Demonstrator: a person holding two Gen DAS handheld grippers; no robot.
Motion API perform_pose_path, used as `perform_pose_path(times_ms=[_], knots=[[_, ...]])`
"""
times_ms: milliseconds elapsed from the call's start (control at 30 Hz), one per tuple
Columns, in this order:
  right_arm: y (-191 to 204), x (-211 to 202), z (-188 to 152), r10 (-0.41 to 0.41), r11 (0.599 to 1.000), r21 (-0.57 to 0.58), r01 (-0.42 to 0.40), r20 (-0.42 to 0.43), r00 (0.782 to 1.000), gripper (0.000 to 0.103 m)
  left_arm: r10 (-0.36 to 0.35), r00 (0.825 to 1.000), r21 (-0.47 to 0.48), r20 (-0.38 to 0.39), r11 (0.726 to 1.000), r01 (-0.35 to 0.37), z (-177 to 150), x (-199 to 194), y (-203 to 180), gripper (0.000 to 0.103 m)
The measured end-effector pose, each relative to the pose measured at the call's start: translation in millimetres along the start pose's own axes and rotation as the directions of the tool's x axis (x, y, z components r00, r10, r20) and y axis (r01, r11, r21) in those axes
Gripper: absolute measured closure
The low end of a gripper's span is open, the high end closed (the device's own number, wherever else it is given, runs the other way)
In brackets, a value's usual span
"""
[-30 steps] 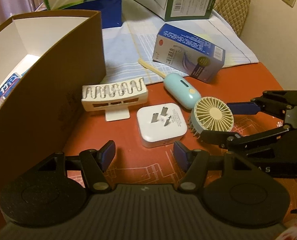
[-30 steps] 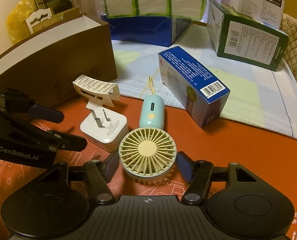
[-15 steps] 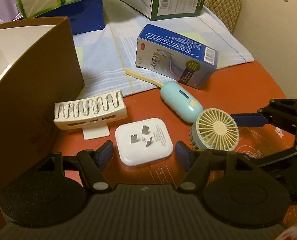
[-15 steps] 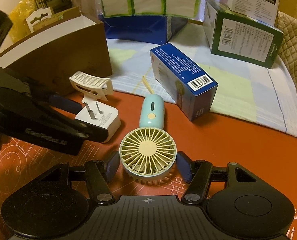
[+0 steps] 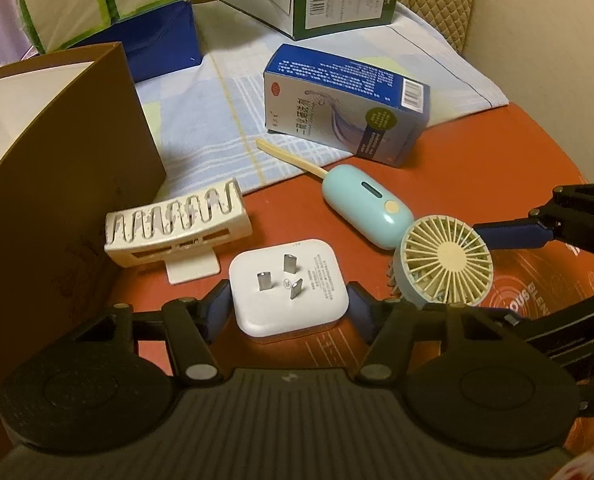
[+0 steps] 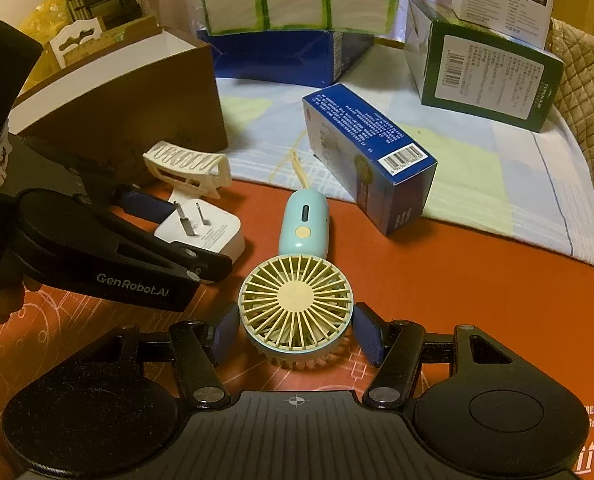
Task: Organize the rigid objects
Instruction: 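Lower the left tool toward the white plug charger while the right tool approaches the mint fan, then grasp the white plug charger with the left tool while the right tool grasps the mint fan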
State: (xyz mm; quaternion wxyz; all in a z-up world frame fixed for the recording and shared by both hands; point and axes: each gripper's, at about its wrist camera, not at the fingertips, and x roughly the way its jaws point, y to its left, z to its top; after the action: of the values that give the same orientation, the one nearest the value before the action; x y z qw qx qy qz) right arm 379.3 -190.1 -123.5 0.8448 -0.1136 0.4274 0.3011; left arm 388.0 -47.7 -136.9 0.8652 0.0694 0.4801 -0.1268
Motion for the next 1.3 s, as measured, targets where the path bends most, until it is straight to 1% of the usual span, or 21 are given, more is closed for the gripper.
perform_pose_path(times_ms=[267, 867, 1100, 1300], knots=[[10.9, -13.3, -14.7, -0.004, 1.0, -0.008, 0.004, -0.011, 1.0, 0.044, -0.003, 1.0, 0.007, -0.003, 1.0, 0.003, -26.1, -18.8, -1.0, 0.045], [36.6, -48.5, -57.9, -0.048, 0.998, 0.029, 0.049, -0.023, 0.999, 0.044, 0.011, 1.0, 0.003, -0.005, 1.0, -0.011, -86.4, -60.8, 6.2, 0.045], [45.5, -61.6, -72.0, -0.055, 0.998, 0.021, 0.056, -0.042, 0.998, 0.044, 0.012, 1.0, 0.003, -0.016, 1.0, -0.012, -103.0, -74.2, 13.0, 0.045], [53.3, -68.5, -79.5, -0.048, 0.999, 0.019, 0.049, -0.064, 0.997, 0.044, 0.01, 1.0, 0.01, -0.026, 1.0, -0.01, -110.5, -81.2, 16.3, 0.045]])
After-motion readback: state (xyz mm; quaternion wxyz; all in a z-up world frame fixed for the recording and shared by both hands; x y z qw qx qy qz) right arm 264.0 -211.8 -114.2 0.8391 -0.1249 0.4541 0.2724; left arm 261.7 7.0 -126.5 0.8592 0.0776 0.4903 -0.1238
